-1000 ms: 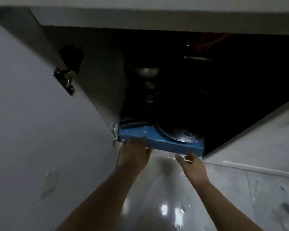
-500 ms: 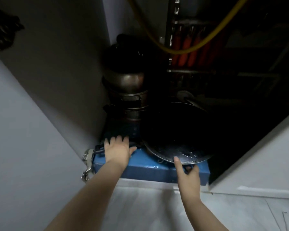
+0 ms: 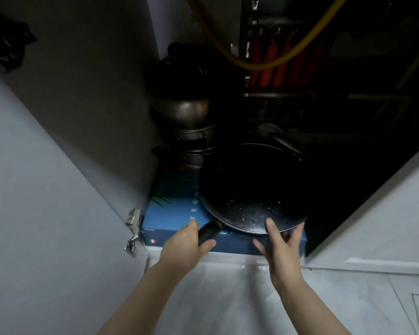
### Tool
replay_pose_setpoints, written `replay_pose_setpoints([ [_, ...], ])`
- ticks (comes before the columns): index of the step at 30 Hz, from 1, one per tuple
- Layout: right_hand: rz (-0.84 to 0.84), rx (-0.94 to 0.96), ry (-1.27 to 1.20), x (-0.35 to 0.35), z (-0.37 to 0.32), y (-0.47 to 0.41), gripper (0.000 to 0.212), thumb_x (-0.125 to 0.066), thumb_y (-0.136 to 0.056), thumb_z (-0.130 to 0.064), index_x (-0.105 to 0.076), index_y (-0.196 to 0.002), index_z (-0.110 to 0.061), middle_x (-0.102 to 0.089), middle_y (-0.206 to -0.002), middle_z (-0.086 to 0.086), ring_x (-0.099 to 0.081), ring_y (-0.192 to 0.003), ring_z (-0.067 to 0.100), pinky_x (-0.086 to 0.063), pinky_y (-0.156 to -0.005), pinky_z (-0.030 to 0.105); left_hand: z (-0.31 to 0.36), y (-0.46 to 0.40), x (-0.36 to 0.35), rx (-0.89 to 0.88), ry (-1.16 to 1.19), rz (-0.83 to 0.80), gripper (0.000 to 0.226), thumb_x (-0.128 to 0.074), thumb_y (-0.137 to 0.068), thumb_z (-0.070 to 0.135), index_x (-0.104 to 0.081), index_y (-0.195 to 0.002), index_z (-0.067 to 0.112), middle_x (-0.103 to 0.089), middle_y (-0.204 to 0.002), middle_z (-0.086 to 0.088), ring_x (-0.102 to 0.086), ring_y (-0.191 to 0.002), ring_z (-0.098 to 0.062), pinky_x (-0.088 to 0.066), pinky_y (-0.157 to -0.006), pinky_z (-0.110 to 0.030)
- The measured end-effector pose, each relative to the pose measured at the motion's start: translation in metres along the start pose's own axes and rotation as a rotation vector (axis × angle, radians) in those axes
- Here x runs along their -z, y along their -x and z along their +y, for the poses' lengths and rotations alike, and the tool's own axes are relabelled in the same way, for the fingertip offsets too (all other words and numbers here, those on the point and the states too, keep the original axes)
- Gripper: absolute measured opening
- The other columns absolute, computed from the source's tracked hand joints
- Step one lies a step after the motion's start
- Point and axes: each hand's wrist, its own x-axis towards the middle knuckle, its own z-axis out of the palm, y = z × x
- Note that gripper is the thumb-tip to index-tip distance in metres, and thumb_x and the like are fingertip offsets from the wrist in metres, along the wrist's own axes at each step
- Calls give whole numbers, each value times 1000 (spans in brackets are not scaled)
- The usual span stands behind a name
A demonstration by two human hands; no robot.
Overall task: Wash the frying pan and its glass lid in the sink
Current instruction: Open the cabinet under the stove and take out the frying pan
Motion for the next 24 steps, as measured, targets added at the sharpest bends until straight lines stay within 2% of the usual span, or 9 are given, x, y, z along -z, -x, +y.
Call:
replay_pose_setpoints([
  [3,-4,-22,-61,-3,0,-2,73,-62,-87,-13,-25,-134,-56,-44,-140,-15,-53,-122,20,-52,-90,51,3,8,0,17,113,-40,32,-57,-88,43,-40,-98,17,-63,-98,-6,-64,-73,-25,-54,-72,-39],
  [5,-6,-23,-89,-4,-1,-3,70,-61,-88,-11,-29,-133,-54,-48,-137,-13,-54,-122,23,-54,-87,51,2,13,-3,3,123,-9,37,-59,-85,45,-44,-109,22,-65,-102,-4,-64,-82,-26,-55,-77,-40],
  [8,-4,-30,-77,-2,-4,-1,68,-60,-87,-9,-32,-133,-52,-52,-133,-13,-56,-120,24,-56,-84,49,0,21,-9,19,214,20,56,-64,-78,47,-44,-130,42,-67,-110,3,-65,-99,-23,-54,-84,-36],
  [11,-9,-55,-80,2,-6,8,70,-62,-86,-10,-33,-132,-53,-51,-132,-14,-55,-120,26,-57,-80,47,-4,36,-13,52,277,22,52,-61,-78,42,-45,-126,49,-69,-100,6,-67,-88,-24,-57,-78,-37],
  [14,-29,-95,-74,5,-16,30,69,-62,-86,-9,-35,-131,-53,-52,-133,-9,-55,-121,26,-58,-79,47,-3,65,-6,30,166,25,49,-56,-81,38,-42,-128,48,-69,-103,10,-64,-96,-16,-51,-87,-31],
  [15,-42,-119,-58,6,-21,41,69,-62,-86,-9,-35,-131,-53,-52,-134,-7,-56,-121,25,-57,-80,48,-1,79,-1,35,142,20,49,-55,-83,37,-41,-129,48,-68,-105,11,-62,-100,-14,-49,-89,-28],
  [17,-66,-176,-20,8,-36,70,69,-62,-87,-10,-34,-131,-55,-58,-129,-5,-58,-118,23,-56,-84,48,4,112,11,69,127,-7,47,-53,-86,34,-39,-128,50,-67,-106,12,-61,-100,-12,-47,-83,-25],
  [20,-91,-255,13,8,-71,117,70,-61,-87,-10,-35,-130,-58,-64,-120,-5,-60,-116,22,-53,-90,49,14,170,36,128,165,-86,49,-52,-87,30,-37,-129,52,-64,-100,14,-60,-84,-10,-45,-72,-22],
  [24,-94,-329,68,3,-127,178,70,-62,-86,-10,-35,-128,-60,-59,-127,1,-57,-119,26,-49,-93,55,31,243,75,240,158,-182,56,-50,-84,34,-29,-132,55,-64,-102,11,-63,-89,-14,-51,-79,-27],
])
